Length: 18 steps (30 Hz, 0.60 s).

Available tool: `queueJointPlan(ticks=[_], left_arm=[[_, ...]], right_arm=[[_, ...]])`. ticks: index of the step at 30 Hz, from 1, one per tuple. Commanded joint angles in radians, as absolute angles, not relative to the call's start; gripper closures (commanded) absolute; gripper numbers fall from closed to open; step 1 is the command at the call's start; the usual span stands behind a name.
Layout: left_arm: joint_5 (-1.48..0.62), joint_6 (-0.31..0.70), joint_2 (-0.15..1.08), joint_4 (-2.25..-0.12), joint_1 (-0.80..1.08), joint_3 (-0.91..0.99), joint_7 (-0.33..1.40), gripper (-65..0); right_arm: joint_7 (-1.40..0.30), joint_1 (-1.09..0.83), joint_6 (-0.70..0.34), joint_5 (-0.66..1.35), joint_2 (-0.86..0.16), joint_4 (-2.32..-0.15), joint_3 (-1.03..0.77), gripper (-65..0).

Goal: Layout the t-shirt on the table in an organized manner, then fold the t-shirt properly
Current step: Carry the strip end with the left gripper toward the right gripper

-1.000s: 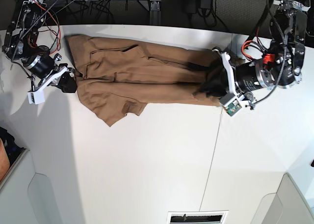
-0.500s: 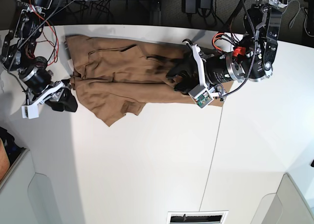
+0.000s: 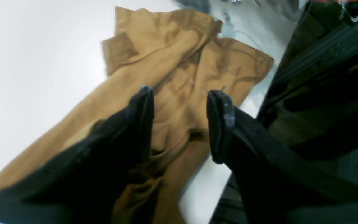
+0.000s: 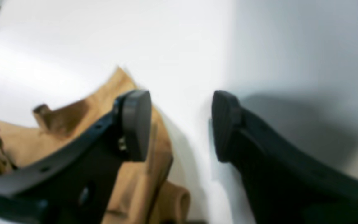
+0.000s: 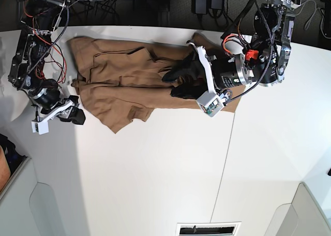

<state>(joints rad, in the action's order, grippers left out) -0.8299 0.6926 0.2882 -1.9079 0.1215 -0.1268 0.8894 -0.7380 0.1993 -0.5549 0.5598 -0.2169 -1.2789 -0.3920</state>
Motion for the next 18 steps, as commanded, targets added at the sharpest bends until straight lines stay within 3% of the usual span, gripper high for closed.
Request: queueJointPlan(ticks=[1,18], left_arm=[[-0.852,0.698,0.294,-1.923,0.106,-0.104,0.864,-30.3],[-0.833,0.698,0.294,-1.845,0.122,0.159,0.893,-30.3]], right_arm=[[-0.707,0.225,-0.562,0.579,-0.229,-1.288,-0.376,-31.2],[-0.778,0.222,-0.562,0.58,-0.231,-1.277,-0.274,-31.2]])
